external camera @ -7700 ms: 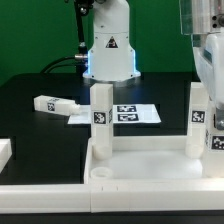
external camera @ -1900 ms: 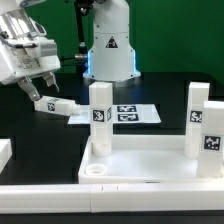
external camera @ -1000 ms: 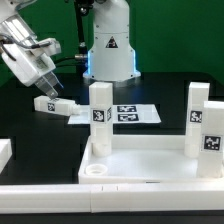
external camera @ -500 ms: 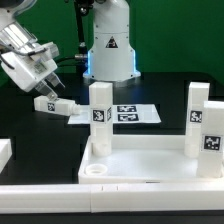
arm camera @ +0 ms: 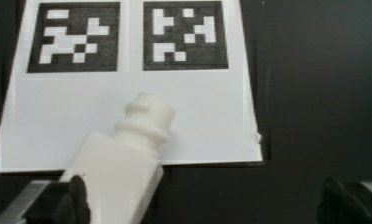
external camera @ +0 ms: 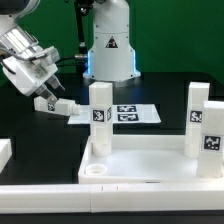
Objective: Assemble desk
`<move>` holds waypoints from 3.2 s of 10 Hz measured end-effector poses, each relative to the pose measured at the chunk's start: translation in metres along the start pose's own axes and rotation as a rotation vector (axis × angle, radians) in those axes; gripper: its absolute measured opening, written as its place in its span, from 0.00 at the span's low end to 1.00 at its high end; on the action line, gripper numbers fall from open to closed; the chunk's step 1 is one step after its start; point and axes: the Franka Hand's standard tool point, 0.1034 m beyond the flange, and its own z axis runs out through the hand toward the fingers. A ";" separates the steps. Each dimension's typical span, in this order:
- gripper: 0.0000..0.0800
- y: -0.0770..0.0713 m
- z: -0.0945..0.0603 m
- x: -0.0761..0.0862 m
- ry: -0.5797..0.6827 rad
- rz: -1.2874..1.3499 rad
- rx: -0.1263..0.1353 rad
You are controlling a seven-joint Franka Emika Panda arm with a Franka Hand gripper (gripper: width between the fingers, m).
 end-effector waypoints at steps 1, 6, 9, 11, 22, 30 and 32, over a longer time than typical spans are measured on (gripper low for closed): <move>0.81 0.008 0.002 0.005 -0.001 0.023 -0.004; 0.81 0.021 0.018 0.019 0.041 0.052 -0.041; 0.49 0.020 0.017 0.020 0.041 0.052 -0.039; 0.35 0.020 0.017 0.020 0.041 0.042 -0.039; 0.36 -0.048 0.014 -0.006 0.092 -1.060 -0.126; 0.36 -0.062 0.018 0.009 -0.035 -1.093 -0.259; 0.36 -0.064 0.021 0.010 -0.015 -1.103 -0.267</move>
Offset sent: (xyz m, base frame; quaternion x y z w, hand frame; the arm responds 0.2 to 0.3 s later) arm -0.0221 0.0016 -0.0274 -0.0088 0.0256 0.0129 0.9996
